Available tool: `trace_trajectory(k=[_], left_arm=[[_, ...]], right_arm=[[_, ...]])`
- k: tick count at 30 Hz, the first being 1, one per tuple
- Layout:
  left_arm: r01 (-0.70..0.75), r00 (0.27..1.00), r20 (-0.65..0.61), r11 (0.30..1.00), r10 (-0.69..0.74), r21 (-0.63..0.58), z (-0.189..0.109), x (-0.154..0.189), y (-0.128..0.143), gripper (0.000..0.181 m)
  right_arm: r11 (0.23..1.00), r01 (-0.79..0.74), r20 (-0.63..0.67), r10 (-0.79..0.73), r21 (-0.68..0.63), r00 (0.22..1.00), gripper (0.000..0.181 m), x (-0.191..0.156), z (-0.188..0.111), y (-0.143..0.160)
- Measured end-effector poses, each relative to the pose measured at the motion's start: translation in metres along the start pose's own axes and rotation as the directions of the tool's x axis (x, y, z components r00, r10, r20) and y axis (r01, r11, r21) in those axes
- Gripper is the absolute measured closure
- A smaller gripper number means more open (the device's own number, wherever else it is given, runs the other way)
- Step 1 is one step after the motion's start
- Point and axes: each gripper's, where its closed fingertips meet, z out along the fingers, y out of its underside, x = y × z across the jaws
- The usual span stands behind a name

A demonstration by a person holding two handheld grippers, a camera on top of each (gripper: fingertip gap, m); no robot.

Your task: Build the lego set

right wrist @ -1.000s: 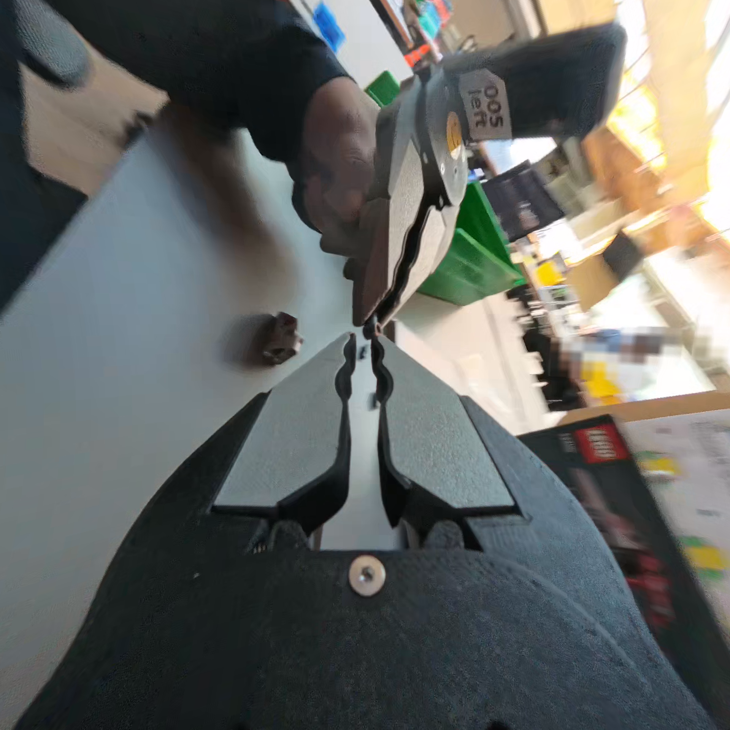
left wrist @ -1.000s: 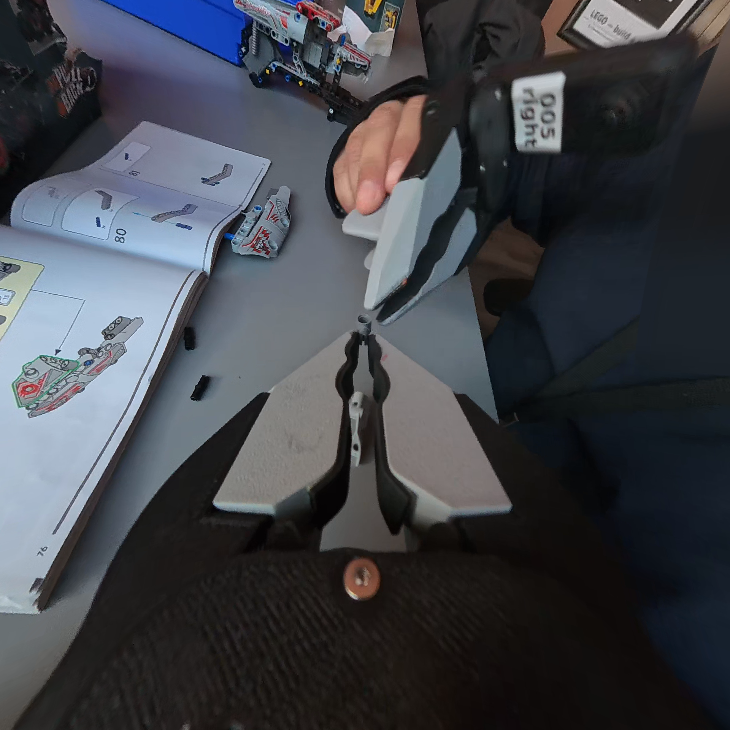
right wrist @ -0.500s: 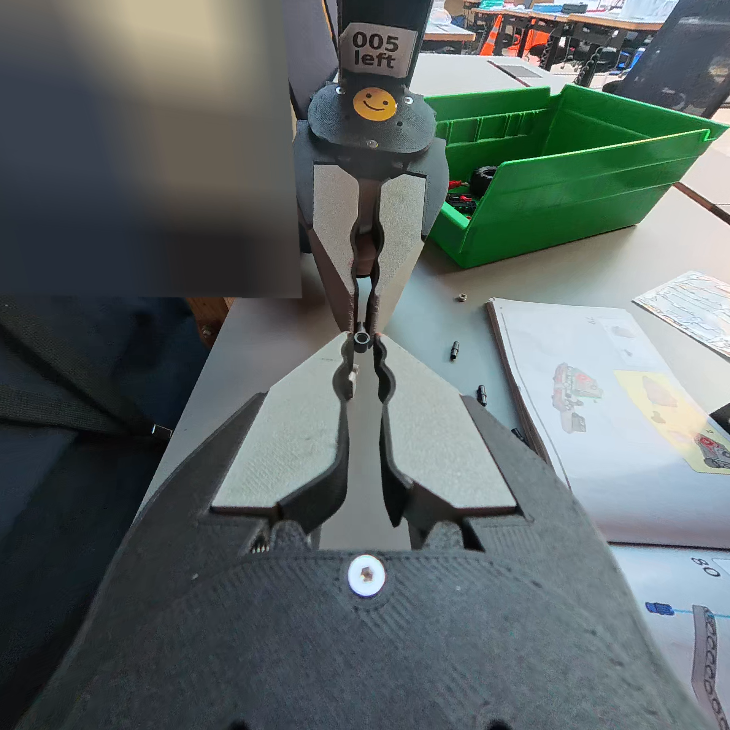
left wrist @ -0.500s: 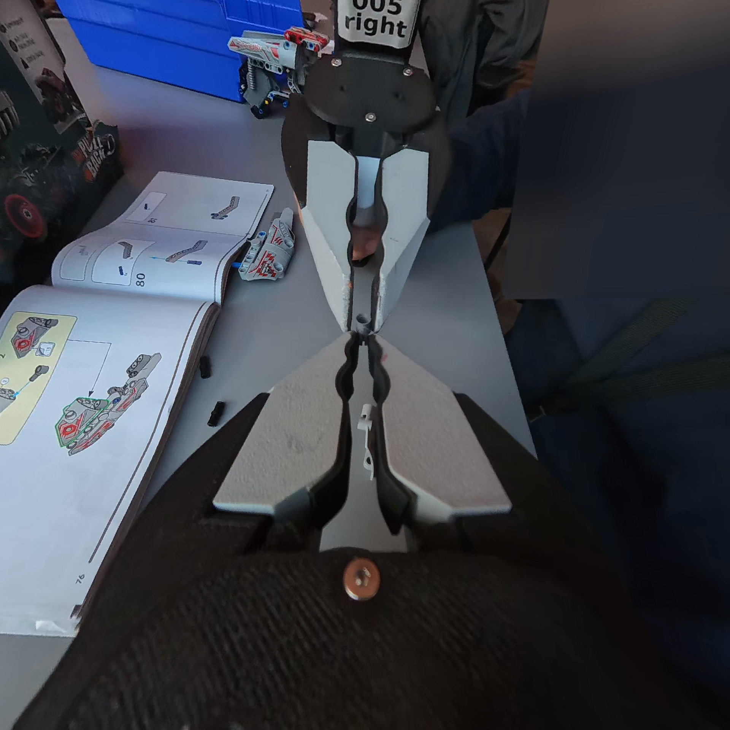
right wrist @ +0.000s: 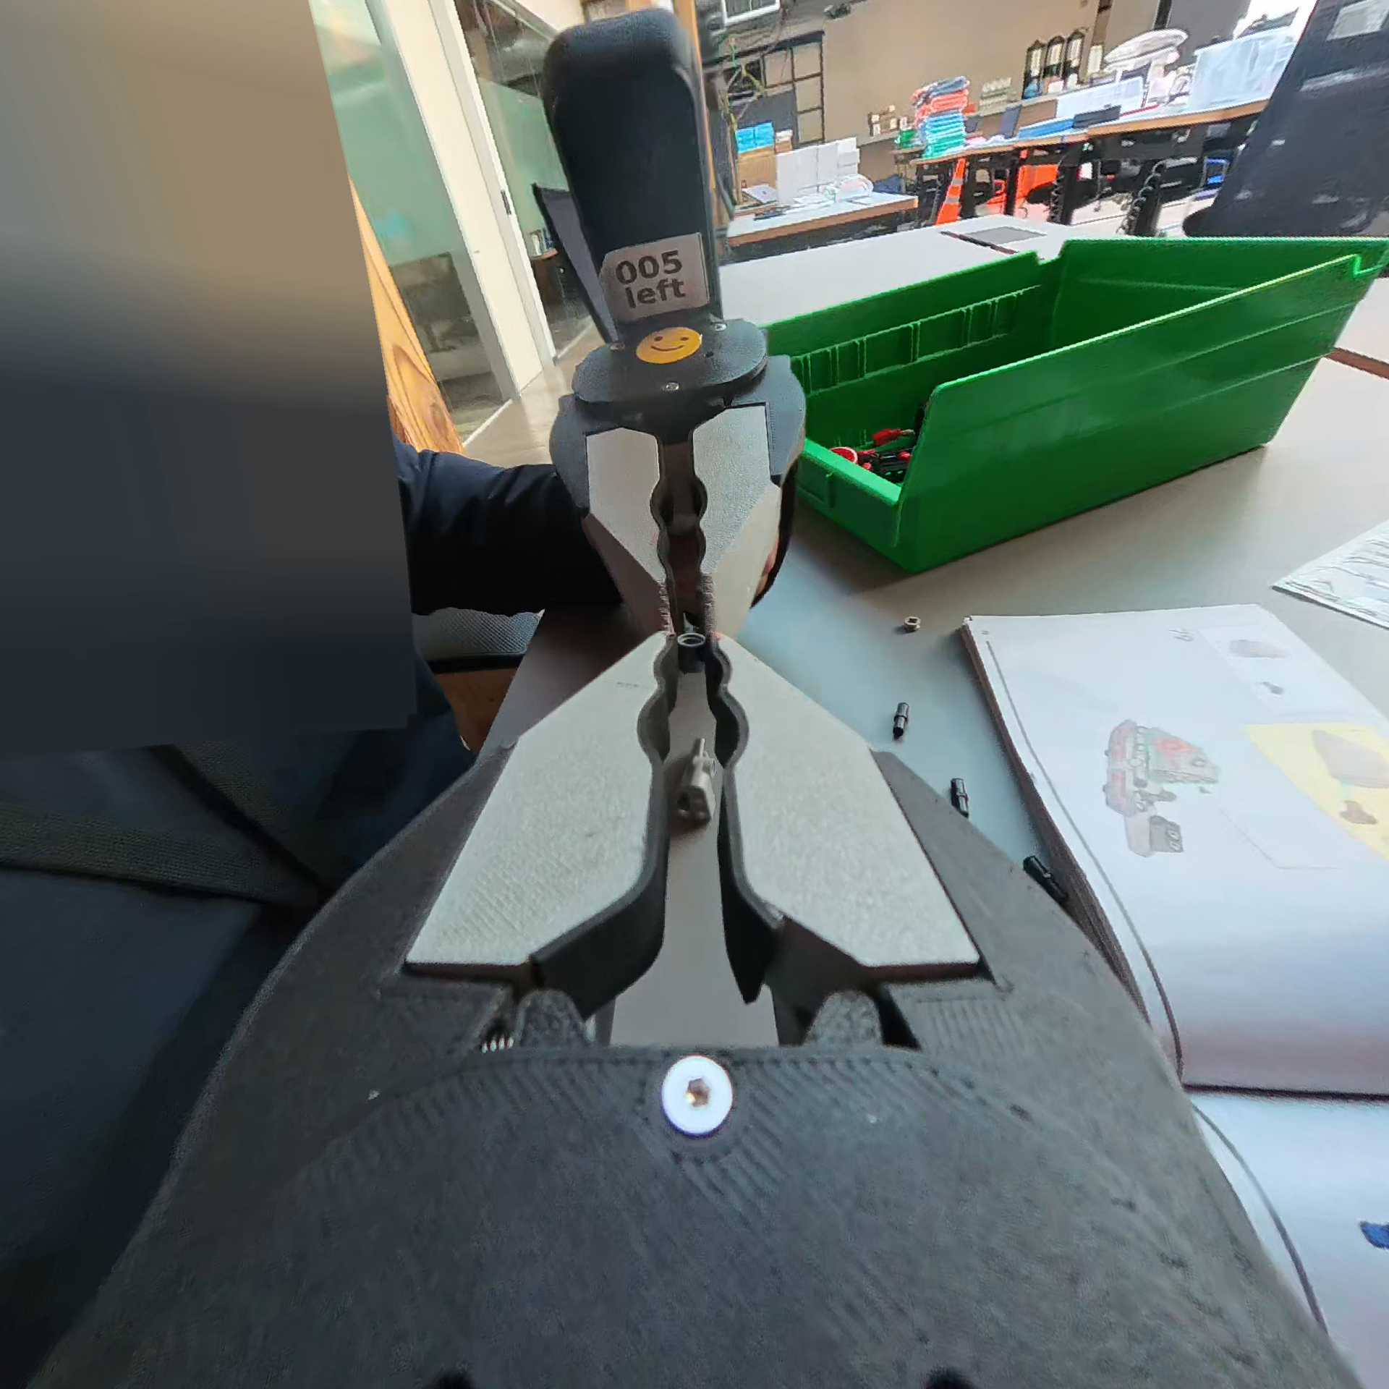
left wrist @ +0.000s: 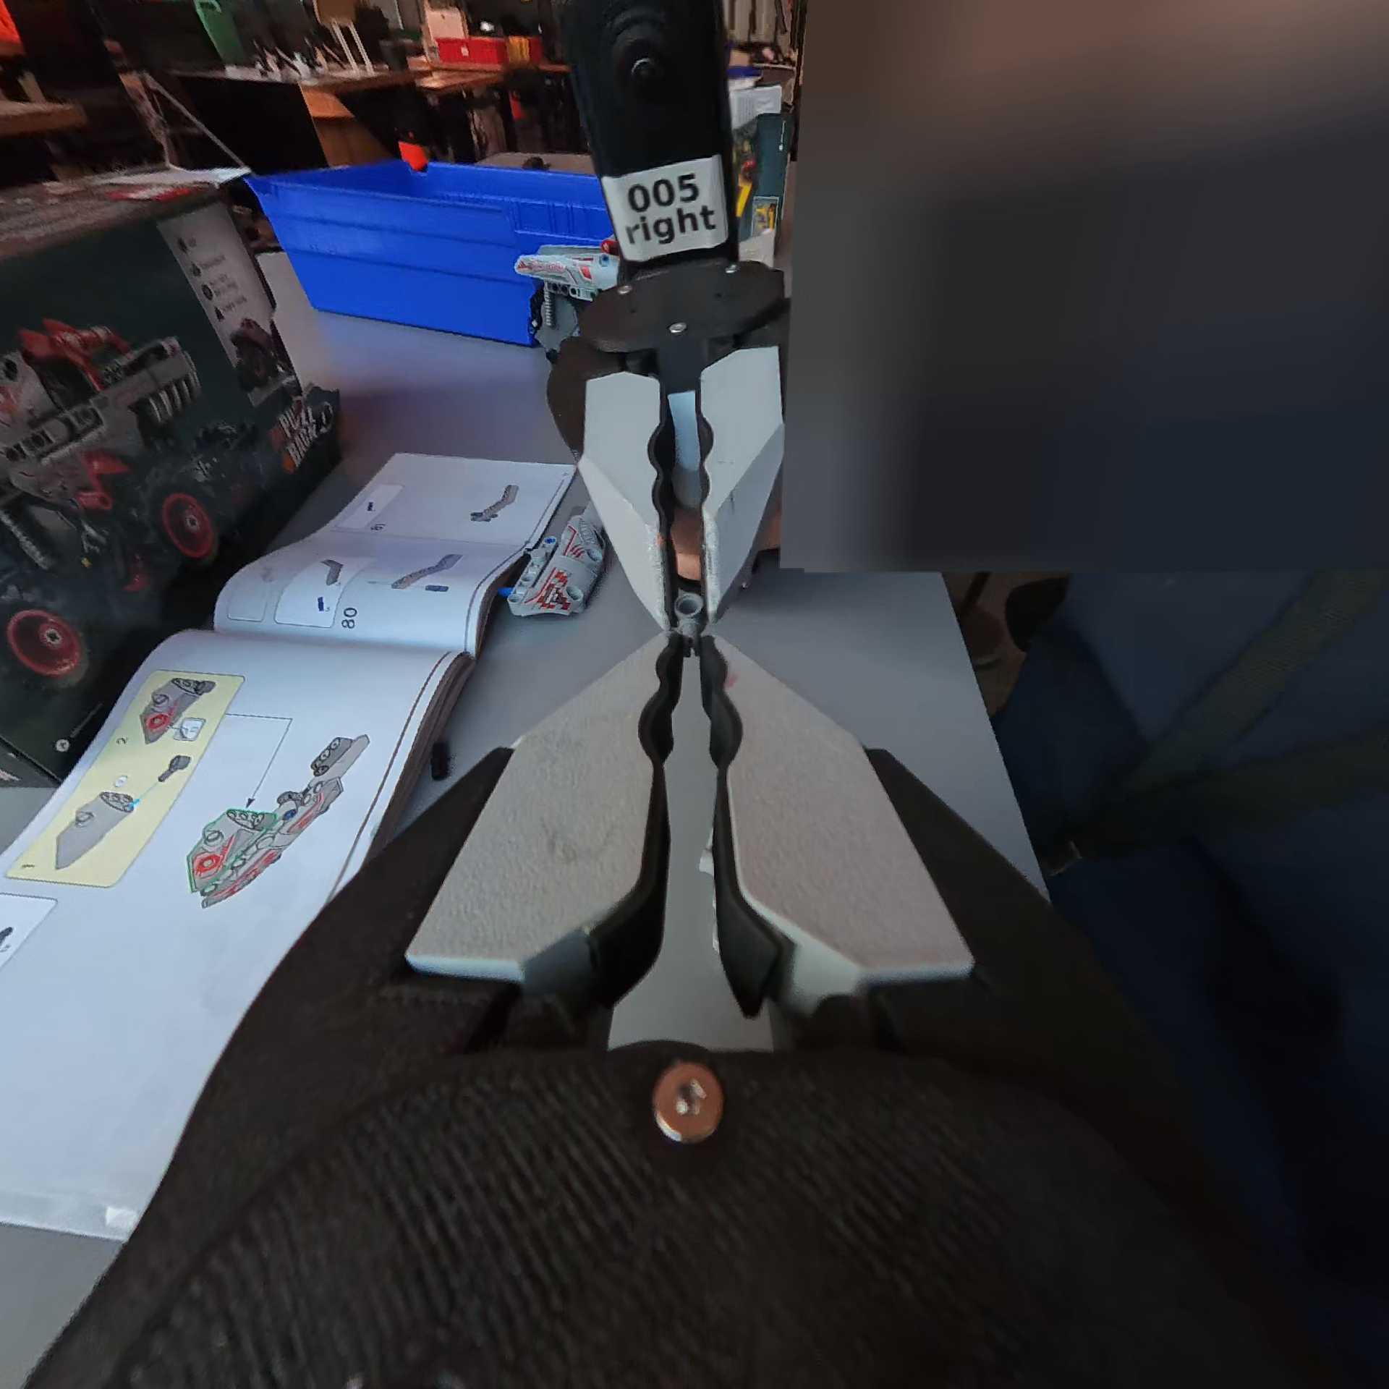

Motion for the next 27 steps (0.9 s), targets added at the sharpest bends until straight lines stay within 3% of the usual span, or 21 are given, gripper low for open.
trace_trajectory(k=[4,27], left_arm=[[-0.064,0.997,0.045,0.998,0.064,0.0,0.0007,-0.0001,-0.0021,0.18],[-0.017,1.0,0.012,0.999,0.016,0.038,0.0007,0.0038,-0.0052,0.18]], right_arm=[[0.999,0.038,-0.01,-0.038,0.006,0.999,0.177,-0.0012,-0.002,-0.0016],[0.991,0.136,-0.037,-0.136,-0.015,0.99,0.176,-0.0036,-0.0031,-0.0013]])
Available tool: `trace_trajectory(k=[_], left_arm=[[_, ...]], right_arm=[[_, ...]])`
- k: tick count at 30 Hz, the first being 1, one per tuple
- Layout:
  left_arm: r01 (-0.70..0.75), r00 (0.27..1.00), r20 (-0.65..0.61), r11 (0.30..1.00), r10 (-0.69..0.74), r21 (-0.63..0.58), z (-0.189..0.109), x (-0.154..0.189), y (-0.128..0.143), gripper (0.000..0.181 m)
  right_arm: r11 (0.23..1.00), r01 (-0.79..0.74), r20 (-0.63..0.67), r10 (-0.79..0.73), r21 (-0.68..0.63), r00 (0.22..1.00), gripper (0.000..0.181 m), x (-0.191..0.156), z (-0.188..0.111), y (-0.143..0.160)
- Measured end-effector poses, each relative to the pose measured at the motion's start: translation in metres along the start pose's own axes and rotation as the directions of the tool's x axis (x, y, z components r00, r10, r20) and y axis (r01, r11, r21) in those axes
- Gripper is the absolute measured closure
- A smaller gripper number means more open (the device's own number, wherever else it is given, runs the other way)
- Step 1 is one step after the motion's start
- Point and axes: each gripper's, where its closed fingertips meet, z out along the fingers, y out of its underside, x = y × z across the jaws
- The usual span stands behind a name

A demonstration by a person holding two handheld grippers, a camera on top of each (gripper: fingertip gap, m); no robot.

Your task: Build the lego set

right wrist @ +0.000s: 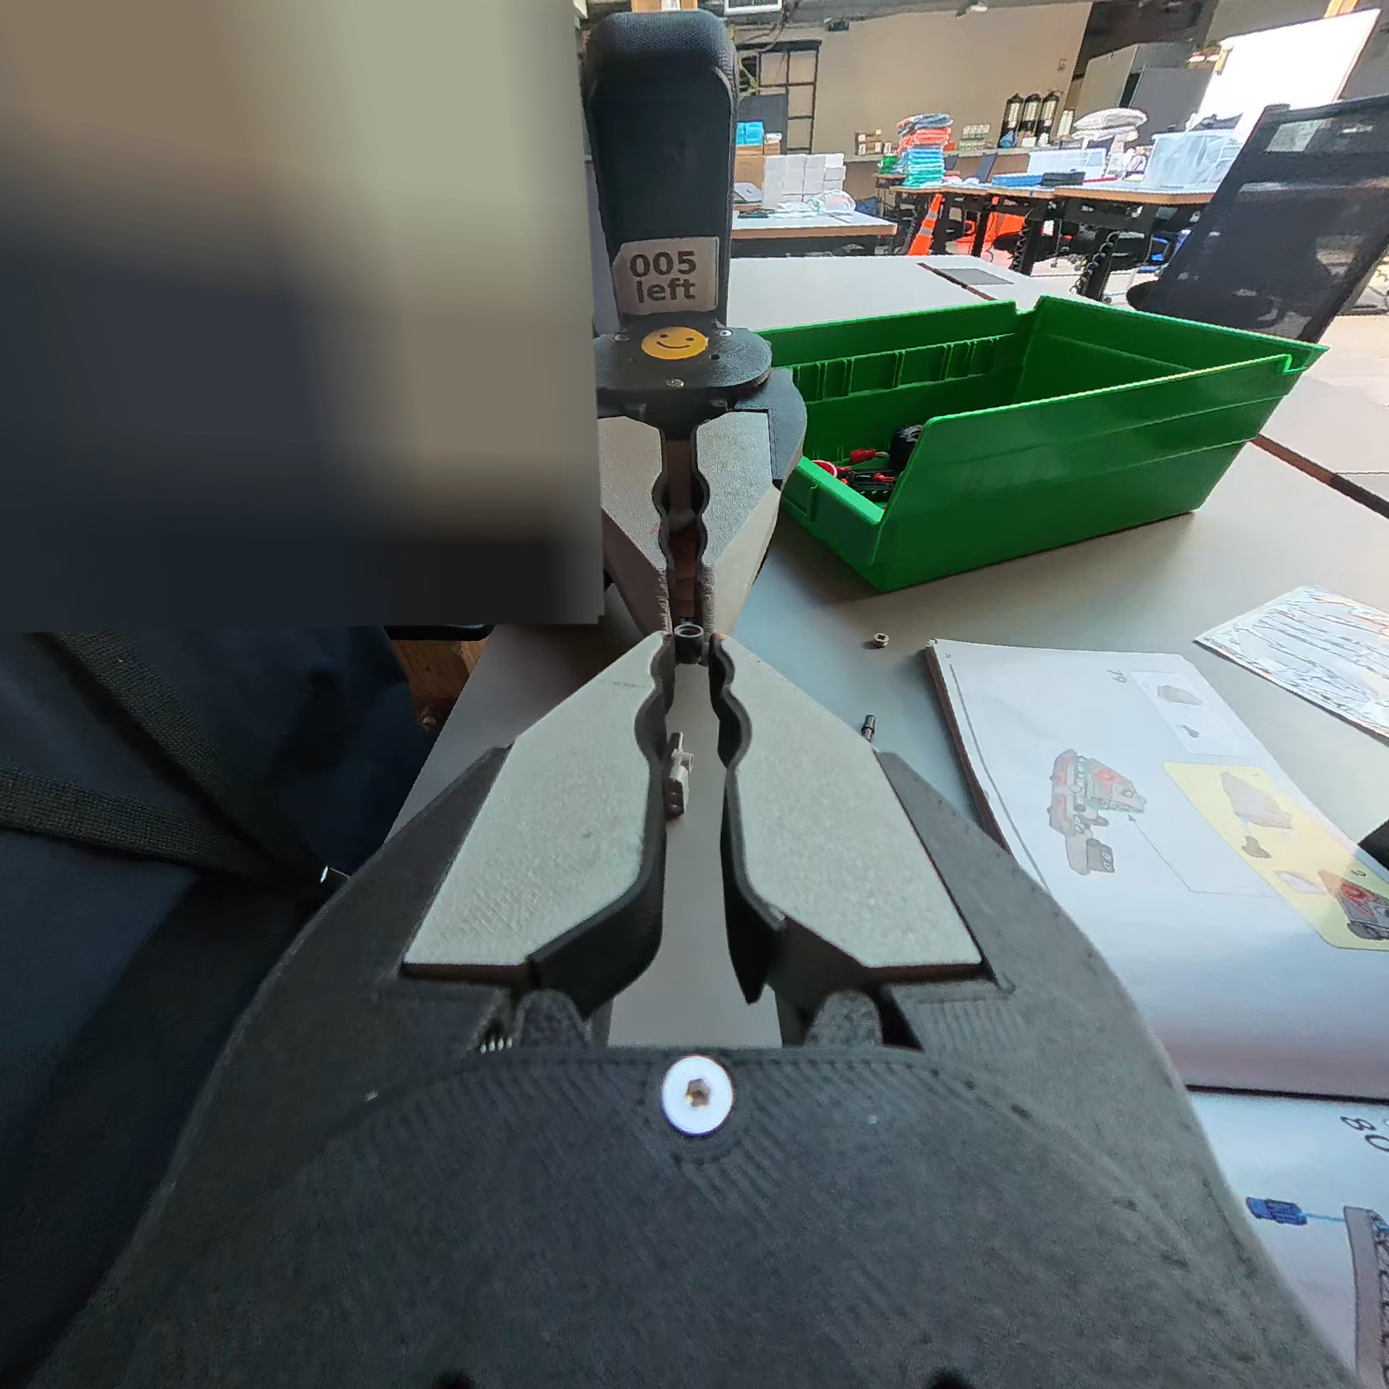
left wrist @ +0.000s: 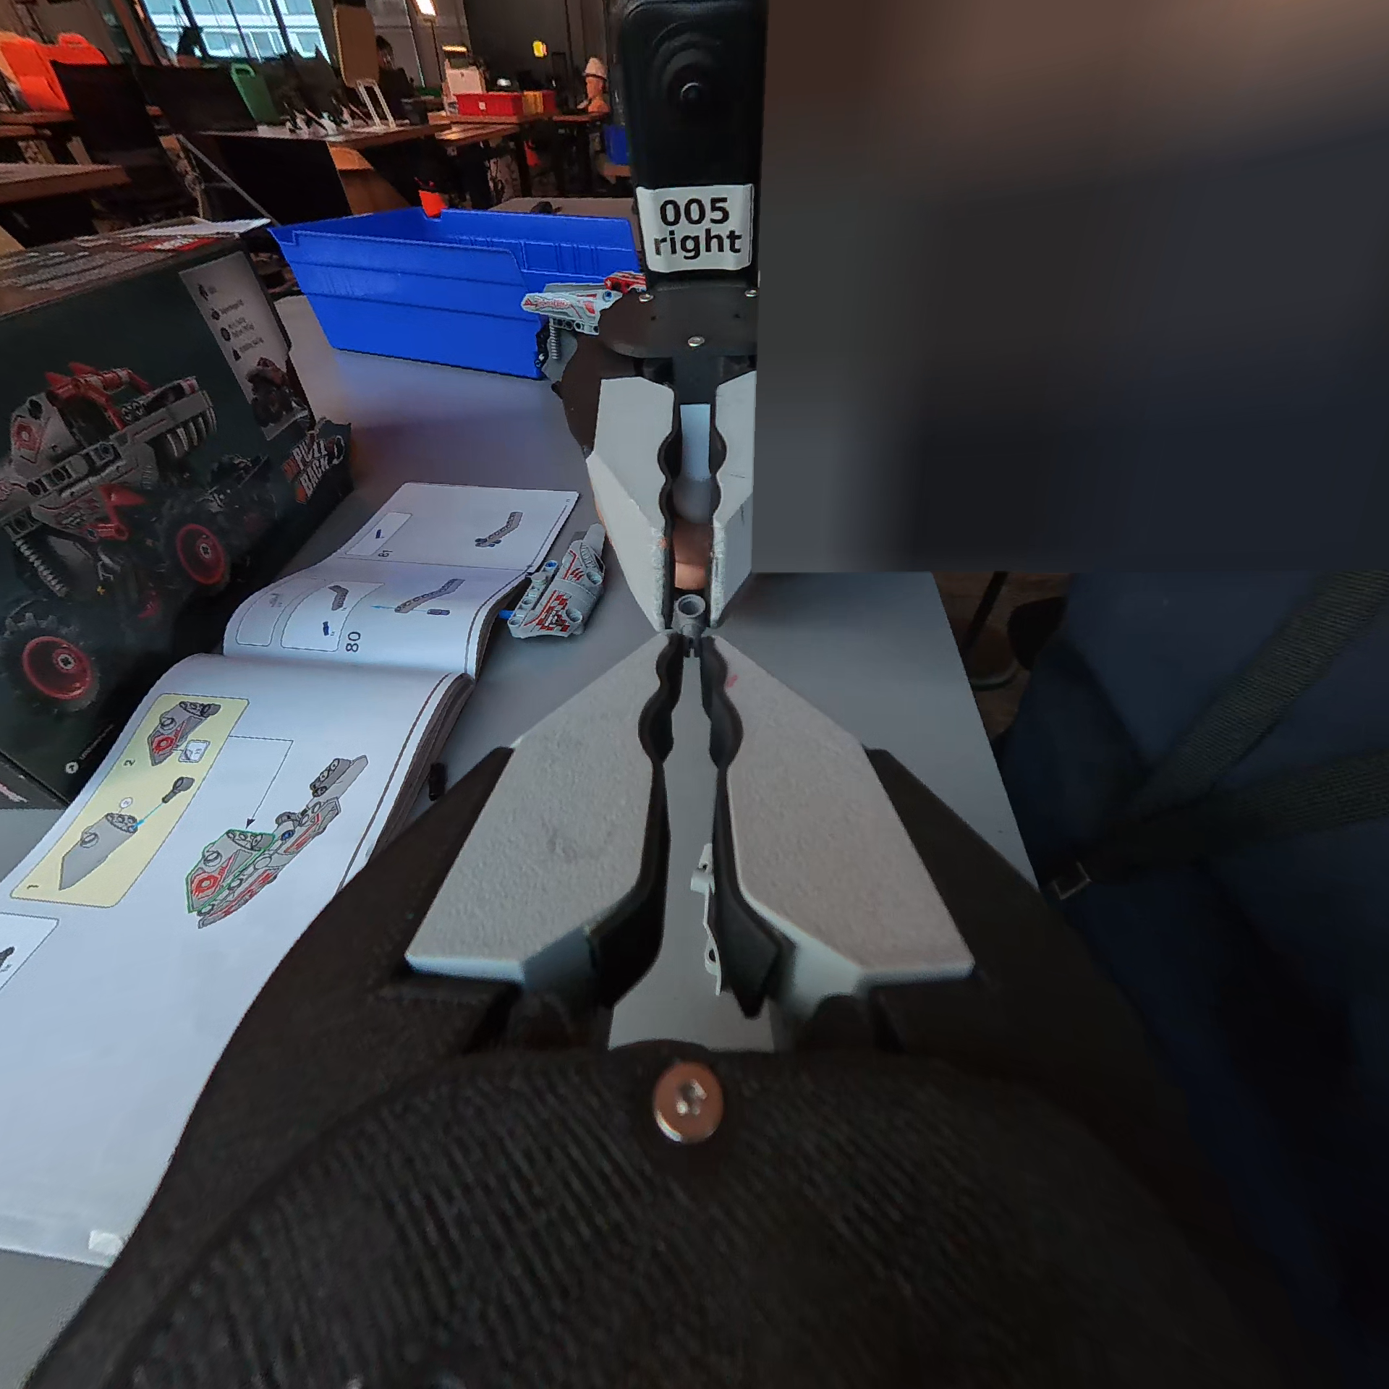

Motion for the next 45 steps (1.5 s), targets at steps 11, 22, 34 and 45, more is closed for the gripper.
trace_trajectory(k=[11,22,34,45], left_arm=[[0.019,1.0,-0.003,1.0,-0.019,0.01,0.001,0.0,0.001,0.179],[0.064,0.998,-0.013,0.997,-0.063,0.046,-0.007,-0.002,-0.004,0.178],[0.052,0.999,-0.018,0.998,-0.051,0.029,-0.005,0.0,-0.001,0.179],[-0.011,1.0,0.022,0.999,0.012,-0.037,-0.004,-0.001,0.007,0.18]], right_arm=[[0.997,0.074,-0.036,-0.075,-0.033,0.997,0.179,0.0,-0.001,0.0],[0.993,0.11,-0.061,-0.112,-0.042,0.992,0.178,0.001,-0.003,0.0],[0.99,0.132,-0.064,-0.135,-0.041,0.989,0.178,0.0,-0.001,0.0],[0.982,0.169,-0.079,-0.176,-0.083,0.981,0.178,0.001,0.001,0.006]])
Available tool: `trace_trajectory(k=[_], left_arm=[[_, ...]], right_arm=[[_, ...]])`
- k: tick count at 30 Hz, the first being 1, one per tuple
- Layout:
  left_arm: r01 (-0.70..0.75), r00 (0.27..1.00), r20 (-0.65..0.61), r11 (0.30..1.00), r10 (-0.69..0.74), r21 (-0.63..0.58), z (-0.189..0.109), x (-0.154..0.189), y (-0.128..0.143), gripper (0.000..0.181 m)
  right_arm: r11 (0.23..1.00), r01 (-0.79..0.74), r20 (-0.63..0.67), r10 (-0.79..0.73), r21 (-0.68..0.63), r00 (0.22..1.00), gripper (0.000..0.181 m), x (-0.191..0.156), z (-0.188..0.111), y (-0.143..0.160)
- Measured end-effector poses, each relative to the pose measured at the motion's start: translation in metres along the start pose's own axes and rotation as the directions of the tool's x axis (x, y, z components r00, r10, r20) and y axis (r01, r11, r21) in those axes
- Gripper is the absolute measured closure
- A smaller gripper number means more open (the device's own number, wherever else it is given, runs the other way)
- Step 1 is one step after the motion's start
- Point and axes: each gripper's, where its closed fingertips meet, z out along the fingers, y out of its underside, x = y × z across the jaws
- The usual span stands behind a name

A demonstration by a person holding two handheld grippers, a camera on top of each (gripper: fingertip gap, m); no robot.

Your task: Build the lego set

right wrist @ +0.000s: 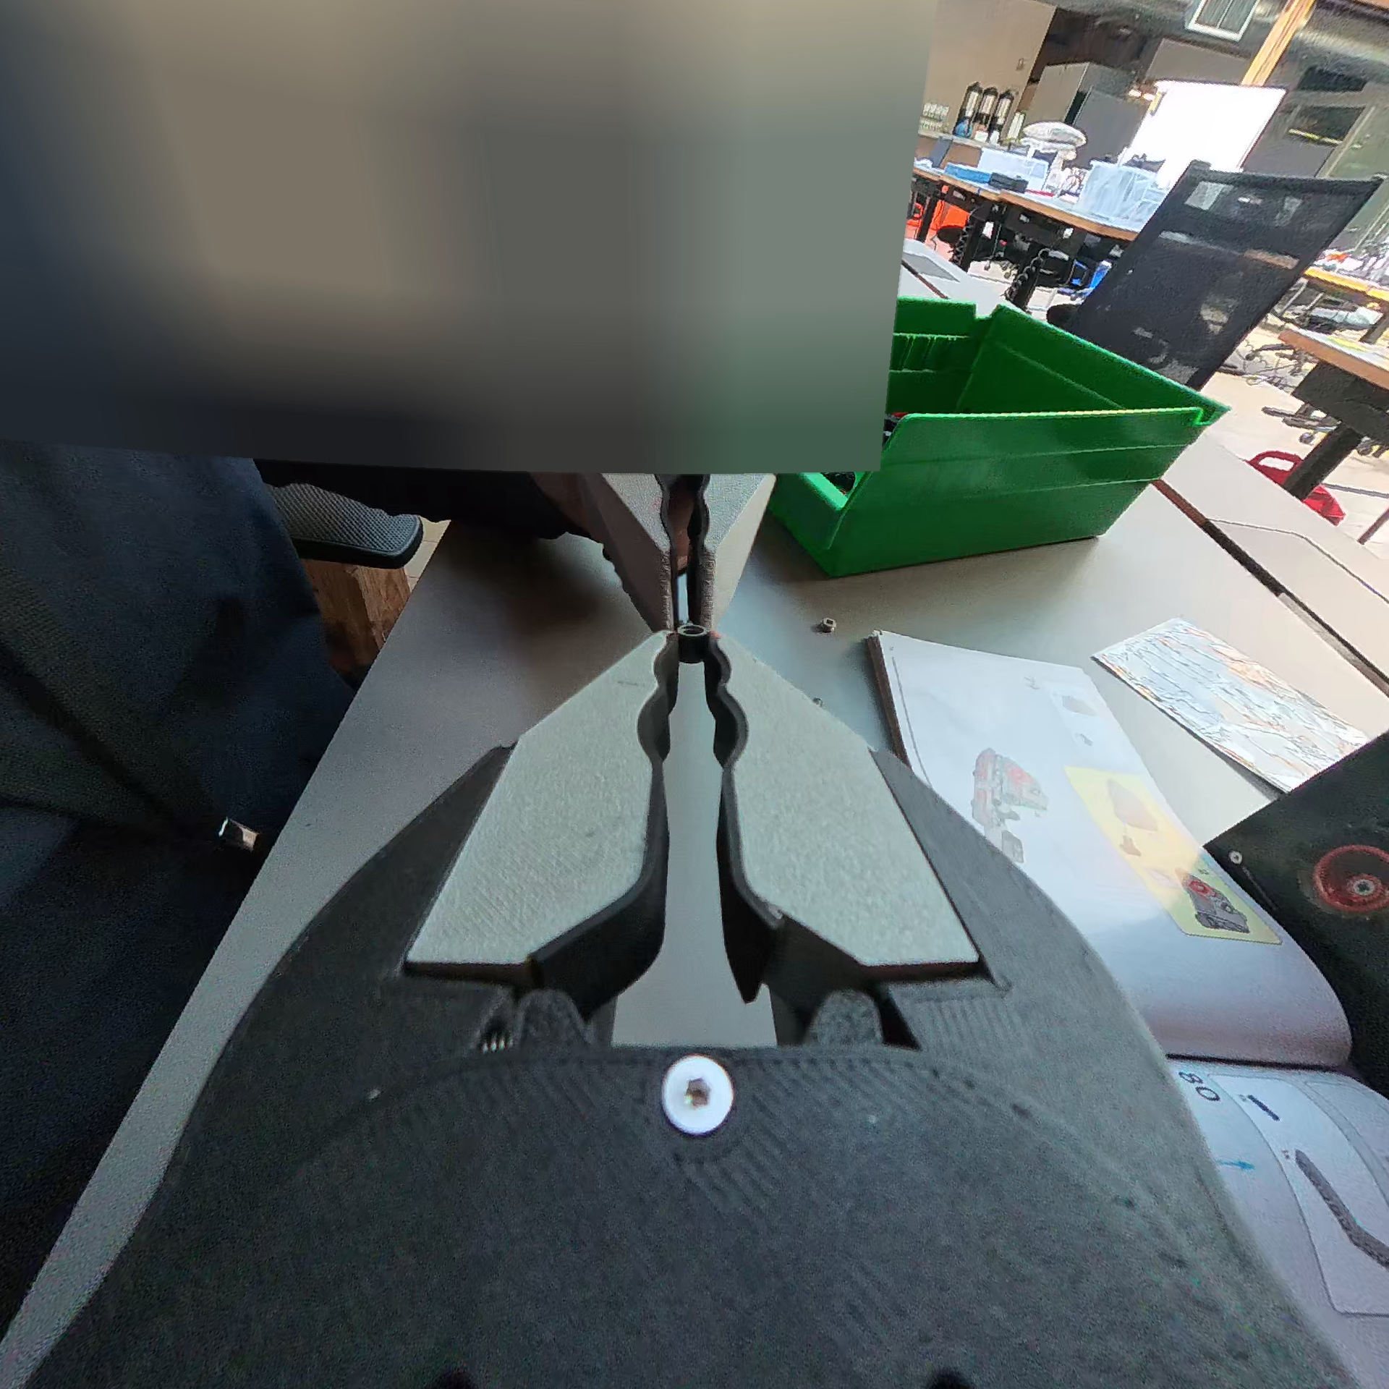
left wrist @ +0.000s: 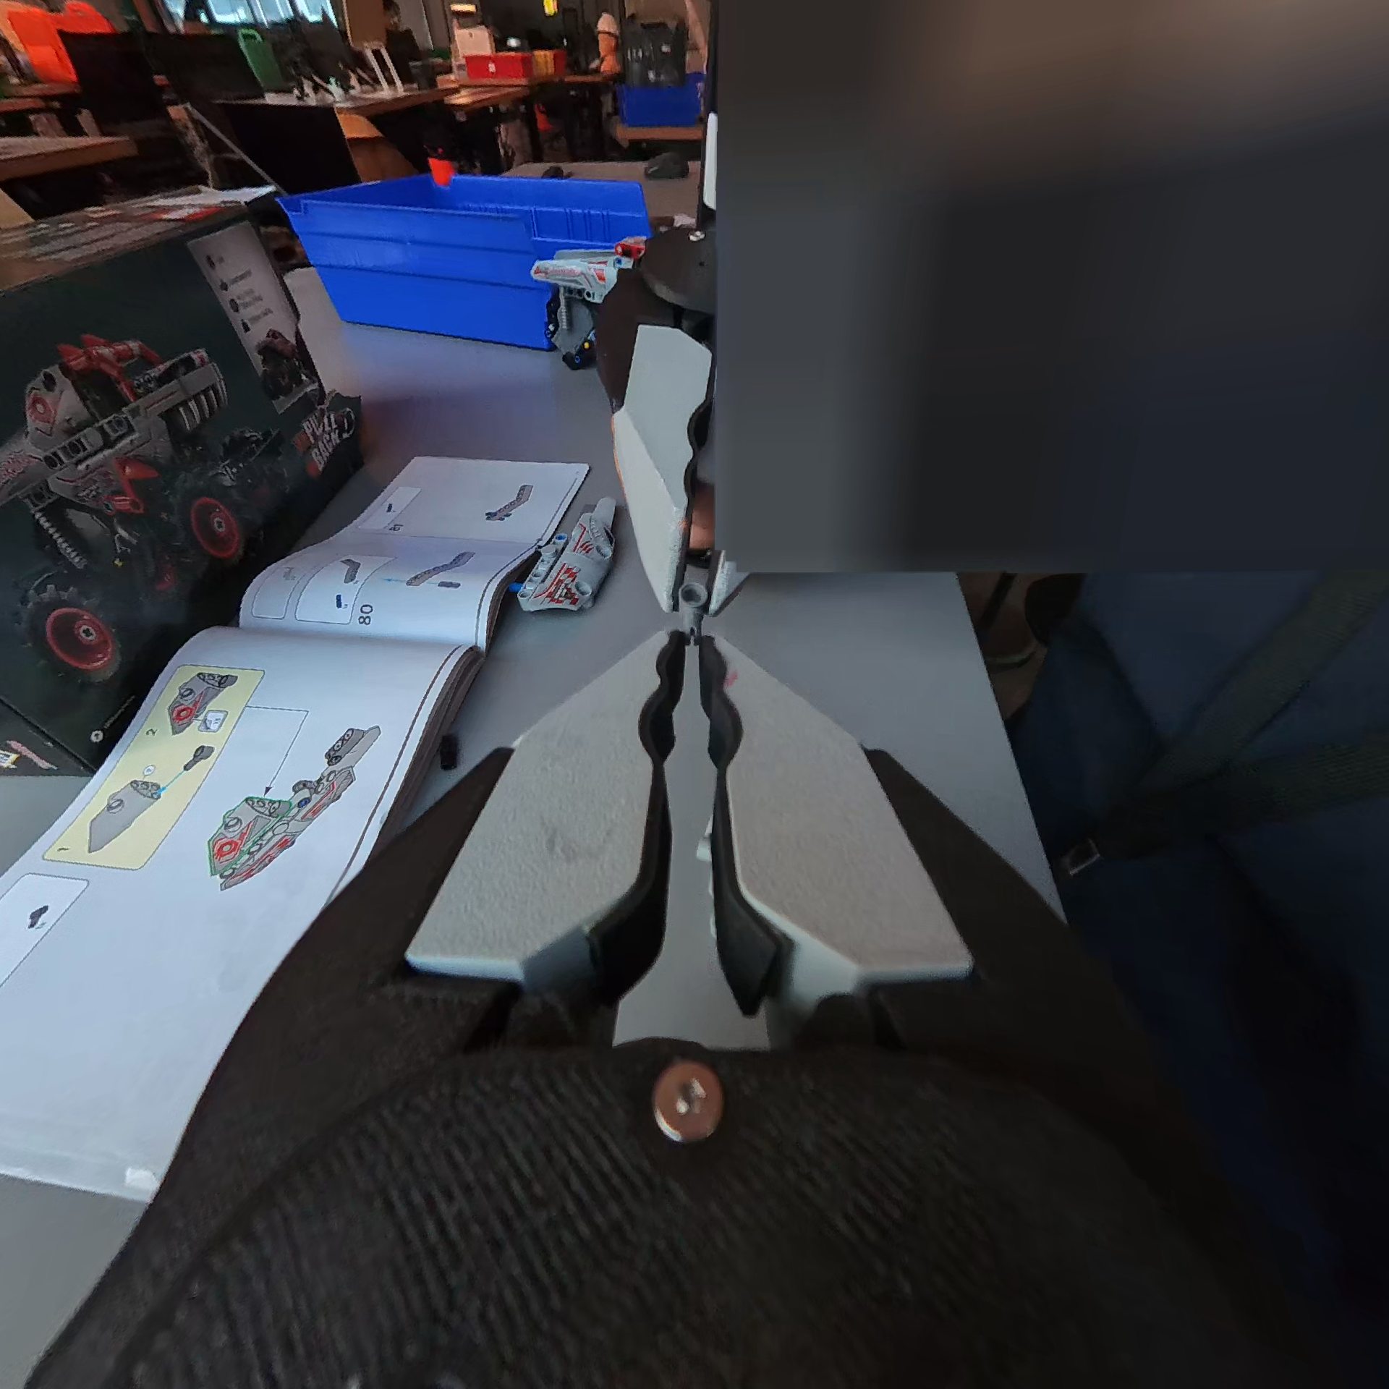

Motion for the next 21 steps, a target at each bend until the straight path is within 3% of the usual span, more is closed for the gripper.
trace_trajectory(k=[15,21], left_arm=[[-0.034,0.999,-0.011,0.999,0.033,-0.032,0.002,0.0041,0.0059,0.181],[-0.03,1.0,0.0,0.998,0.03,-0.047,0.0012,0.0027,0.0075,0.181]], right_arm=[[0.999,-0.046,0.068,0.048,-0.019,0.997,0.176,-0.0051,0.0027,0.0063],[0.999,0.02,0.033,-0.019,-0.038,0.999,0.178,-0.005,0.0042,0.0076]])
